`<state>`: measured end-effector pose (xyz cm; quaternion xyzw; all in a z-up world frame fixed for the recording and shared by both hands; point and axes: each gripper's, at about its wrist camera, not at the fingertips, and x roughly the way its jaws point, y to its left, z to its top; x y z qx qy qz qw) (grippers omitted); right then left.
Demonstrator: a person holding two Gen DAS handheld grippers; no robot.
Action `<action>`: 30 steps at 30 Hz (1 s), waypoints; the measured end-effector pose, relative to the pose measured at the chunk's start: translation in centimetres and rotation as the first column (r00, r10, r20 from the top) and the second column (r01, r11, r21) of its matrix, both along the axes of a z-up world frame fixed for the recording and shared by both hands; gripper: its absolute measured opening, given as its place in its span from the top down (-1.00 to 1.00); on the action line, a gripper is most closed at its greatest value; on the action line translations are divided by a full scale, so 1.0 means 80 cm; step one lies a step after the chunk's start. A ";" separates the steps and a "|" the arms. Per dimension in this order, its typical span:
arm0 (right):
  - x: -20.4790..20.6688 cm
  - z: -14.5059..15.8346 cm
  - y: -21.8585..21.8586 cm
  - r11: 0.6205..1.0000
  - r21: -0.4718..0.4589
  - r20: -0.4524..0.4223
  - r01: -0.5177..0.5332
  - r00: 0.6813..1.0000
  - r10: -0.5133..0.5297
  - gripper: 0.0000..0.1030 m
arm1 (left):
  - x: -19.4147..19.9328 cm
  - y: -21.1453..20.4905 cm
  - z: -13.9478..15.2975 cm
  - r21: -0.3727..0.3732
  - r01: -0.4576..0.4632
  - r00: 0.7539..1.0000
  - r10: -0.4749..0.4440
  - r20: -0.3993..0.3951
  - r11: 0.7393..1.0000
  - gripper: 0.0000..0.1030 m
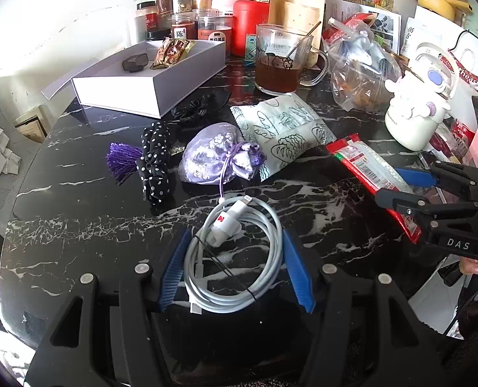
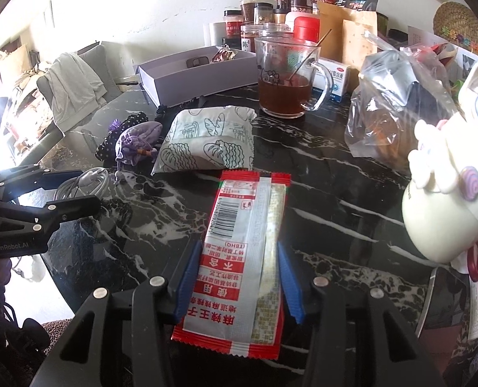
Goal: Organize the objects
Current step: 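Lift red-and-white packet with right gripper toward white box while left gripper holds cable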
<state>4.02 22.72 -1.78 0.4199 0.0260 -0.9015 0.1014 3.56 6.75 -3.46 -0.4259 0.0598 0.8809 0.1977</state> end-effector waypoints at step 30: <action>0.026 0.068 -0.081 0.965 -0.018 -0.139 -0.263 0.956 0.258 0.07 | 0.058 -0.063 0.085 -0.022 -0.184 0.978 0.180 -0.108 0.983 -0.10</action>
